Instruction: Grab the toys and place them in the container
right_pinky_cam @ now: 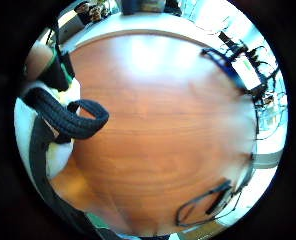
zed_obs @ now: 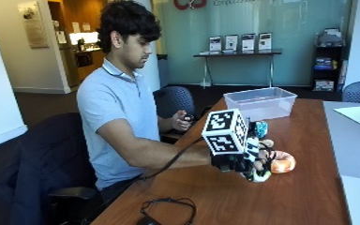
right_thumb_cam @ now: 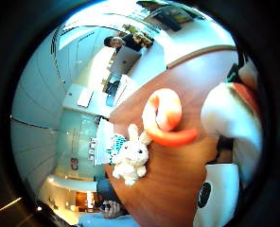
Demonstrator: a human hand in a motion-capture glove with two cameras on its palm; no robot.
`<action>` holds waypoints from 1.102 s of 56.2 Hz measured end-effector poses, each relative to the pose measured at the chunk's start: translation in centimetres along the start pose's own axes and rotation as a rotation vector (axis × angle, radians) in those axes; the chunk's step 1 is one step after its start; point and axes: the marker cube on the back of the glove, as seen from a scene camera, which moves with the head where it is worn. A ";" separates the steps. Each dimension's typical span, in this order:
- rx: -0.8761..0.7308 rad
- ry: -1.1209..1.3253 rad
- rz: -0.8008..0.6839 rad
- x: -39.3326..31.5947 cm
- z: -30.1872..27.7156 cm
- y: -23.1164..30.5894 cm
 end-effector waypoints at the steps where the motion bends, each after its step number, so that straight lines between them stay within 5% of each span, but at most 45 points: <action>1: 0.010 -0.003 -0.008 -0.2 -0.5 -0.1; 15: 0.054 -0.050 -0.314 -13.7 -5.0 -0.8; 36: -0.163 -0.239 -0.752 -42.3 -2.3 2.6; 54: -0.310 -0.263 -0.829 -55.1 1.1 6.0; 62: -0.620 -0.096 -0.800 -55.0 3.5 7.3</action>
